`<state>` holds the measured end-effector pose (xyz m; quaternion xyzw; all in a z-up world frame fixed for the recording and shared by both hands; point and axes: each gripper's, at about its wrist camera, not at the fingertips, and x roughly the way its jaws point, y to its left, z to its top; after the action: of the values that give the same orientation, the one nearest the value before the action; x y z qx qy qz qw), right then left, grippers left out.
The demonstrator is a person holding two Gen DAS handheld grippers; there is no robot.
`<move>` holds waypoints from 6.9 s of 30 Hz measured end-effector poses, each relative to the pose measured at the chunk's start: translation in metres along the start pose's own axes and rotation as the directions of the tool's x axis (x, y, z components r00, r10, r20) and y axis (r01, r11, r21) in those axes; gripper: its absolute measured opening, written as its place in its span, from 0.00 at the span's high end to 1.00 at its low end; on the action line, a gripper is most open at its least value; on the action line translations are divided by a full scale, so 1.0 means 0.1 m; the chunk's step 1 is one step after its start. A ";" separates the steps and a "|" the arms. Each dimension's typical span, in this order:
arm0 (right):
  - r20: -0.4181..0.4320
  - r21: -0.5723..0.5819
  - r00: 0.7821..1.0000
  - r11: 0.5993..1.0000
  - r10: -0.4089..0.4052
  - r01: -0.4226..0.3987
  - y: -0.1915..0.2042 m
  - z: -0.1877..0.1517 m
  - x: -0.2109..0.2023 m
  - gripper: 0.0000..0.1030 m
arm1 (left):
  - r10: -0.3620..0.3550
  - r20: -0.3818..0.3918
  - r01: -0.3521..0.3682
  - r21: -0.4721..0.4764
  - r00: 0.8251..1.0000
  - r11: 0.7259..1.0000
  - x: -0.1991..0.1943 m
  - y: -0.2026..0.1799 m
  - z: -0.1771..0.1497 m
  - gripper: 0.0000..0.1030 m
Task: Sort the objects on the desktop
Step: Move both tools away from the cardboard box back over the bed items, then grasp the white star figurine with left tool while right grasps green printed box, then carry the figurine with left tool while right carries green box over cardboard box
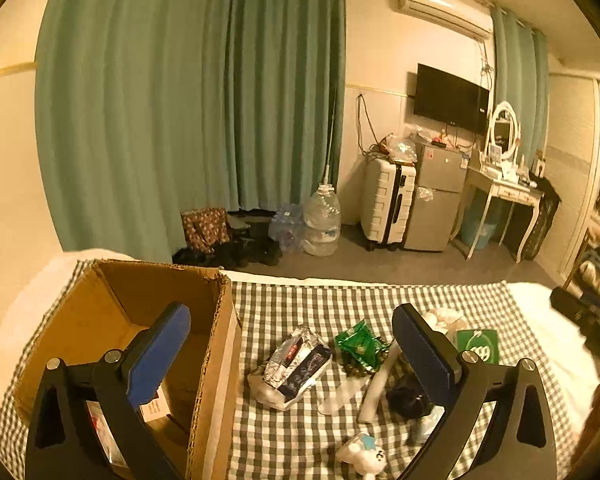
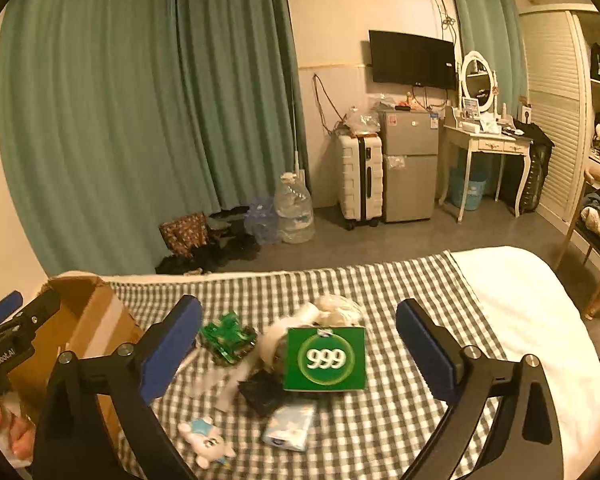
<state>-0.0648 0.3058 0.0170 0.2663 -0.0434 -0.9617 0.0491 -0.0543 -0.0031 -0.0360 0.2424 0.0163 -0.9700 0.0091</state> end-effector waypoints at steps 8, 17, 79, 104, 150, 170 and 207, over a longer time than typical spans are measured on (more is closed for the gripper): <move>0.006 -0.004 1.000 1.000 -0.022 0.022 -0.17 0.02 0.00 0.00 | -0.005 -0.031 0.005 -0.001 0.999 1.000 0.08 -0.17 -0.06 0.00; -0.021 0.004 0.996 0.996 -0.084 0.084 -0.37 -0.13 0.25 0.00 | 0.036 -0.027 -0.033 0.101 0.999 0.994 0.29 -0.45 -0.30 0.00; -0.247 -0.199 0.957 0.975 -0.150 0.101 0.14 -0.88 1.69 0.00 | 0.011 -0.555 0.009 0.033 0.832 0.999 1.21 -0.79 -1.70 0.17; -0.293 0.022 0.948 0.990 -0.127 0.139 -0.37 -0.79 1.57 0.12 | -0.008 -0.487 0.038 0.052 0.873 0.998 1.21 -0.90 -1.21 0.38; 0.031 -0.053 0.999 0.998 -0.021 0.023 0.33 -0.19 0.38 0.12 | 0.101 -0.003 -0.100 0.074 0.995 0.992 -0.02 -0.22 0.25 0.38; 0.050 -0.094 0.998 0.995 0.047 -0.042 0.83 -0.12 0.24 0.12 | 0.142 0.054 -0.144 0.038 0.988 0.989 -0.19 0.27 0.46 0.38; -0.023 -0.265 0.956 0.921 0.291 -0.286 2.70 -0.28 0.40 0.12 | 0.347 -0.076 -0.351 -0.052 0.935 0.935 -0.11 1.86 0.28 0.38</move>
<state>-0.0658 0.0318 0.0024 0.2397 0.0468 -0.9432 0.2250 -0.0525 -0.1897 -0.0110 0.2728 0.0045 -0.9434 0.1886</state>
